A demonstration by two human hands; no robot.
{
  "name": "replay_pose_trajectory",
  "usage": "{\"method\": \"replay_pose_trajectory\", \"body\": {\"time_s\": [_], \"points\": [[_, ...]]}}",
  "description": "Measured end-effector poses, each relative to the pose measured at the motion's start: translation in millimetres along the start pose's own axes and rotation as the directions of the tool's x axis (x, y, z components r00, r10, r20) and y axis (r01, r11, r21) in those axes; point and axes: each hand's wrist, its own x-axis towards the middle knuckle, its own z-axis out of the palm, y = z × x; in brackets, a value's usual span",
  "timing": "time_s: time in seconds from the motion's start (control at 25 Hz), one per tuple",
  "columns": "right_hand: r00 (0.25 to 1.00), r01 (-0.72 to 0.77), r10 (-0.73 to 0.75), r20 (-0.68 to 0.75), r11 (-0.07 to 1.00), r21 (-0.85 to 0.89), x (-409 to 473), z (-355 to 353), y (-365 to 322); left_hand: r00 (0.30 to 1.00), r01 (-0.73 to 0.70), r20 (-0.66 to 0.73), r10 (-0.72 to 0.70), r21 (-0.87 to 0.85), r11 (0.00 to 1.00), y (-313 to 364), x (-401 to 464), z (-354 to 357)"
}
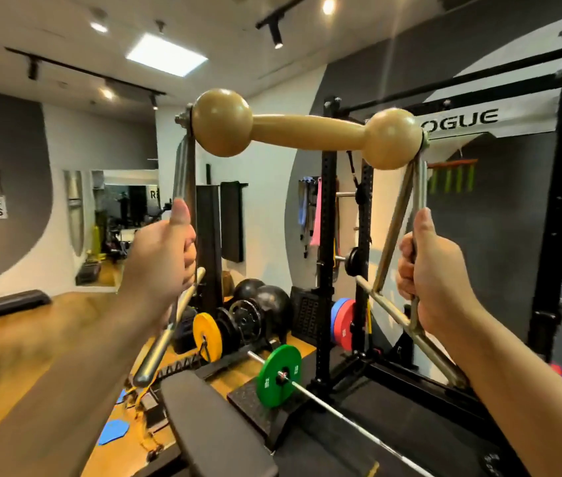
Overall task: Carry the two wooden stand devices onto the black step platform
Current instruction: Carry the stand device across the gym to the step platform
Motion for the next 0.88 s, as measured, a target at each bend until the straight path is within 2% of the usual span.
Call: {"method": "replay_pose_trajectory", "body": {"time_s": [0.28,0.44,0.6,0.72,0.88], "points": [[0.983,-0.040,0.021,0.183,0.994,0.101,-23,187,45,0.976,0.001,-0.219,0.017,0.083,0.997,-15,15,-171],[0.964,-0.098,0.052,0.259,0.982,0.165,-23,283,67,0.932,0.037,-0.362,0.020,0.149,0.988,-27,37,-249],[0.941,-0.141,0.071,0.332,0.971,0.193,-9,362,87,0.902,0.048,-0.430,0.039,0.190,0.981,-38,63,-296],[0.926,-0.139,0.063,0.372,0.973,0.183,11,416,106,0.847,0.065,-0.529,0.049,0.194,0.979,-46,92,-322],[0.891,-0.136,0.025,0.454,0.967,0.215,45,487,132,0.787,0.088,-0.608,0.104,0.278,0.957,-68,131,-358]]}}
